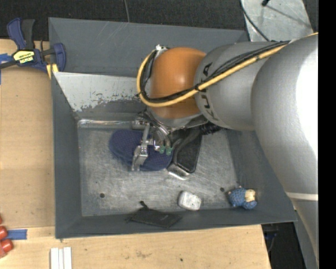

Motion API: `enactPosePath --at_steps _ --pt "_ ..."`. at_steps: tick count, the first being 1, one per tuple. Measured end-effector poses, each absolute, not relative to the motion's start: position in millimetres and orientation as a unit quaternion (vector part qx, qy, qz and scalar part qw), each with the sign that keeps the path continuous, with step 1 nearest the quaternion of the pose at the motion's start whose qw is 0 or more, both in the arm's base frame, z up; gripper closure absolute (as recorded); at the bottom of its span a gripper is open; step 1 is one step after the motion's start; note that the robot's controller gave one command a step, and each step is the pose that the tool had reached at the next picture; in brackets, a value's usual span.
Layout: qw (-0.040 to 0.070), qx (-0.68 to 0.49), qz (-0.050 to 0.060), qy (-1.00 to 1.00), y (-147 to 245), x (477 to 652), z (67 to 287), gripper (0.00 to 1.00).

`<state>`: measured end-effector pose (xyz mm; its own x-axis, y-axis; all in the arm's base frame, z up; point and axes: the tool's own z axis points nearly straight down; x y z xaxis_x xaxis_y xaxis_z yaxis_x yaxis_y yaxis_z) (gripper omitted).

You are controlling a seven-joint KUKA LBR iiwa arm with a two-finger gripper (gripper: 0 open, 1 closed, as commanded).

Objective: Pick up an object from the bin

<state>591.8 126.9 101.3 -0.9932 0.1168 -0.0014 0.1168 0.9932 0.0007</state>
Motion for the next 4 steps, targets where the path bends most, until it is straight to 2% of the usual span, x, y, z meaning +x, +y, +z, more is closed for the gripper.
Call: enactPosePath --at_steps 1,2,3,4 --pt "-0.001 0.078 0.0 0.997 123.5 591.2 100.4 0.0" --pt "0.001 0.144 0.002 0.99 121.7 597.7 73.5 0.0" --pt "0.002 0.143 0.001 0.99 121.7 599.2 75.3 0.0" --pt "0.005 0.144 0.002 0.99 121.2 600.8 76.8 1.0"
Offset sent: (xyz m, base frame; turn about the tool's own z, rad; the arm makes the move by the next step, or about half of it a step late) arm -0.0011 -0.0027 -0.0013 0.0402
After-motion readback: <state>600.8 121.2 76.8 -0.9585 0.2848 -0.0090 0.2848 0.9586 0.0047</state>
